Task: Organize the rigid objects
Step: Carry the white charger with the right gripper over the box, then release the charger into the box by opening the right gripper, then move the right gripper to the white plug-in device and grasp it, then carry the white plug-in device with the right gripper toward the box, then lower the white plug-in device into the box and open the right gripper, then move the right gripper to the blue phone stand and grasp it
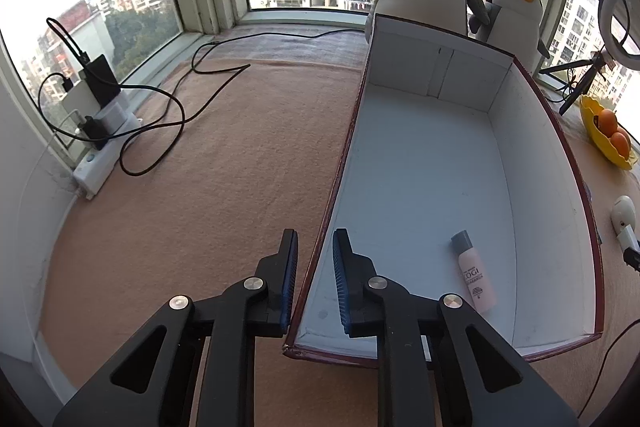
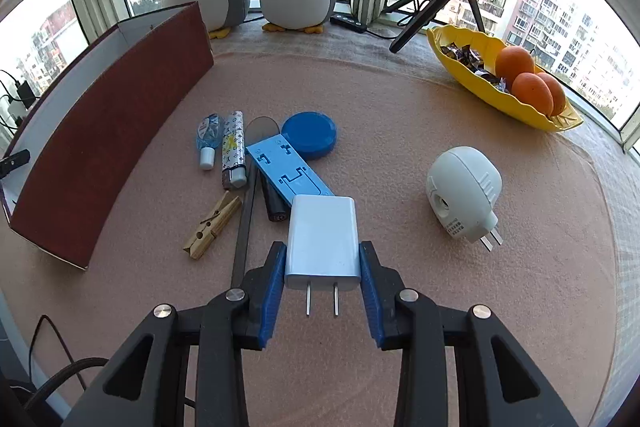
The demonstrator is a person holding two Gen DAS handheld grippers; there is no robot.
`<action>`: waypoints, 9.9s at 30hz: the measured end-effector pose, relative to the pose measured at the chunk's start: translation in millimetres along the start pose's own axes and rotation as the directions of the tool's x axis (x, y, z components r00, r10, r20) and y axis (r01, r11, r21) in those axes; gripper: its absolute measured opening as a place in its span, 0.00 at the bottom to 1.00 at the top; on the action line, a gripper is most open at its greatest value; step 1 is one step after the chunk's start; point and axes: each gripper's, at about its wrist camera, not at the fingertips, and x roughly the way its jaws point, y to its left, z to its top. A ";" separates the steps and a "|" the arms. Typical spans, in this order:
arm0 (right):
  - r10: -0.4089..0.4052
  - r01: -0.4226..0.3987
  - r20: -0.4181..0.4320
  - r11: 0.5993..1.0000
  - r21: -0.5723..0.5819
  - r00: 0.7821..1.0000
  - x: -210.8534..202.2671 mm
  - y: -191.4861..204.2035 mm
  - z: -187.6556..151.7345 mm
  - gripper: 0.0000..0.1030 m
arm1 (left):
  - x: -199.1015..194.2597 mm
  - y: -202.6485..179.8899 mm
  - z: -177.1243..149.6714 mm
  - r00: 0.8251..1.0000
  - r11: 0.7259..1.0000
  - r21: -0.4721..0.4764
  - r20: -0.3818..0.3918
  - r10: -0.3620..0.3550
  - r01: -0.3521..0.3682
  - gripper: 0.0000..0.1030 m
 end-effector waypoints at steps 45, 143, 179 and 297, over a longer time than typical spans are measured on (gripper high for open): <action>0.267 -0.222 0.075 0.902 -0.370 0.961 -25.8 219.4 80.0 0.31 | -1.6 2.7 -0.6 1.000 1.000 -0.019 0.011 0.000 0.000 0.10; -0.121 0.118 -0.069 0.992 -0.055 0.990 41.5 -100.1 33.6 0.53 | -1.4 -2.8 0.4 0.999 1.000 0.001 -0.030 0.013 -0.013 0.18; 0.129 -0.093 0.158 0.972 -0.213 0.979 -71.3 94.5 66.6 0.53 | 0.0 -0.8 0.8 1.000 1.000 -0.004 -0.016 -0.013 0.013 0.18; 0.084 -0.090 -0.081 0.994 -0.066 0.993 48.2 7.7 48.0 0.64 | 1.8 -3.0 1.5 0.999 1.000 0.017 -0.038 0.010 -0.010 0.16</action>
